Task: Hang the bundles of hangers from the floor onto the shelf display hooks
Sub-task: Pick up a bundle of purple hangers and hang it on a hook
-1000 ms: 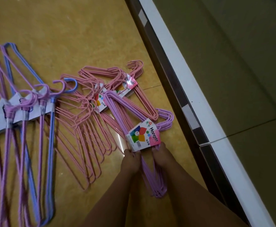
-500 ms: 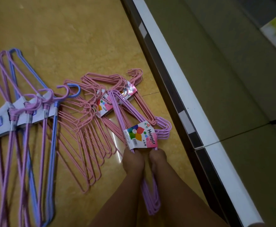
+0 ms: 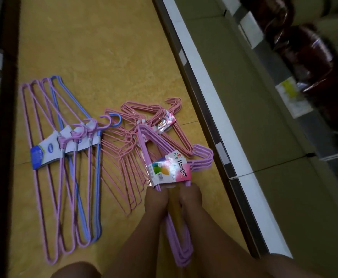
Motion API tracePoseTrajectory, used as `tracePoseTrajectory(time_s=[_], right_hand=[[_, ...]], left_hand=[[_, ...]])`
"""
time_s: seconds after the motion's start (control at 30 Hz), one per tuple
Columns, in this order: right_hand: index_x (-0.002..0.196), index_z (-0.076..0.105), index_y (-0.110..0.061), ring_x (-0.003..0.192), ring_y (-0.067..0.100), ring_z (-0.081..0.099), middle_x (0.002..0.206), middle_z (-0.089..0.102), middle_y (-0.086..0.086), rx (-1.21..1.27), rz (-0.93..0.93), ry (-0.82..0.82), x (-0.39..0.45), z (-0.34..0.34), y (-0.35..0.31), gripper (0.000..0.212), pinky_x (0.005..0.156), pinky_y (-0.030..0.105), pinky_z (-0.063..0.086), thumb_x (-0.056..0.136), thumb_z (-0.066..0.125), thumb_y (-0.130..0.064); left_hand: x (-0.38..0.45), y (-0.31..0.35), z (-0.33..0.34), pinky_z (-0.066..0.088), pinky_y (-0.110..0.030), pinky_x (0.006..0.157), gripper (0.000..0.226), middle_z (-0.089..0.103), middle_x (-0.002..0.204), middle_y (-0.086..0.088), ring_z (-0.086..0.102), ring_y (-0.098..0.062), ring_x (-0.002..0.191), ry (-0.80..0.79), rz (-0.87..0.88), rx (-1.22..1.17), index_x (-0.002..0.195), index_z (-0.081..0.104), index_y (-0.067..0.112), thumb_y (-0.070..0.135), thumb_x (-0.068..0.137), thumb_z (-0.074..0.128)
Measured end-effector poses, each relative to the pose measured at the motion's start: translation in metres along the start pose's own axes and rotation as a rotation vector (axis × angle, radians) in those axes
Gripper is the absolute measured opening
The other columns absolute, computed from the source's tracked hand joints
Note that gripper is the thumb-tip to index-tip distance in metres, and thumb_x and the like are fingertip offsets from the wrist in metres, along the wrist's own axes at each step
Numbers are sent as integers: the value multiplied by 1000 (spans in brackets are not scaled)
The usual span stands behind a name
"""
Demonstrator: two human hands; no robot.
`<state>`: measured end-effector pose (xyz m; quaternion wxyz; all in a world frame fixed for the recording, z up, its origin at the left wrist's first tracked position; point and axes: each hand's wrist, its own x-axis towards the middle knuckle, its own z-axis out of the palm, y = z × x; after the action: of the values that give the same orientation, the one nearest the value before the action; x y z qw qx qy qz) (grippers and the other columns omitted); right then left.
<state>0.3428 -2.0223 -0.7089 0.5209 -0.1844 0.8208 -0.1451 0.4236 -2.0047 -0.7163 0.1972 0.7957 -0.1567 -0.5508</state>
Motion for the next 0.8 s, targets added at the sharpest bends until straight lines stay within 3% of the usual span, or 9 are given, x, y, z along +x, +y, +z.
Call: tracePoseTrajectory(time_s=[0.1,0.23,0.33,0.43,0.5,0.67,0.77,0.8], right_hand=[[110,57,-11,102,29,58,104,60,8,-233,-114,79,-56,-33,-32,26,76,29,41,100,40,-29],[112,53,-21,97,27,60,108,63,6,-452,-258,154,-135,-75,-87,21,80,34,48,96,45,-31],[112,51,-23,92,24,60,103,63,2,-582,-367,161,-190,-103,-127,23,70,29,42,93,52,-37],[109,51,-22,78,20,51,97,62,0,-756,-511,183,-245,-127,-164,20,65,26,33,92,56,-32],[106,53,-25,79,20,51,95,65,0,-839,-598,215,-281,-139,-188,17,69,28,32,89,58,-25],[106,62,-33,101,21,51,94,66,-4,-887,-783,166,-346,-148,-232,22,86,31,27,85,61,-26],[106,64,-33,103,19,50,96,67,-6,-875,-889,92,-384,-147,-257,20,90,32,26,86,61,-29],[104,65,-32,101,19,51,96,67,-5,-875,-913,59,-398,-146,-264,17,90,32,26,88,59,-29]], left_hand=[[-65,41,-33,45,-30,76,44,57,118,-12,54,-25,95,-48,12,-40,122,44,6,16,83,63],[-122,97,-76,47,-31,81,55,46,137,-14,50,-24,112,23,188,124,143,27,6,10,94,51],[-158,138,-109,49,-46,93,68,46,137,-14,49,-34,119,77,327,245,142,30,11,13,82,61],[-198,177,-146,39,-46,103,76,34,147,-16,35,-34,133,154,418,422,149,19,13,14,84,59],[-224,199,-175,33,-42,108,79,26,152,-13,25,-31,139,234,474,526,151,15,17,15,85,59],[-276,230,-237,23,-45,114,72,27,152,-9,23,-33,140,266,494,797,150,19,23,18,87,54],[-302,243,-267,12,-48,115,54,48,140,-5,36,-26,135,294,501,868,140,40,28,14,89,47],[-310,246,-279,16,-46,114,50,56,132,-4,45,-25,128,300,517,840,136,45,27,11,88,46]])
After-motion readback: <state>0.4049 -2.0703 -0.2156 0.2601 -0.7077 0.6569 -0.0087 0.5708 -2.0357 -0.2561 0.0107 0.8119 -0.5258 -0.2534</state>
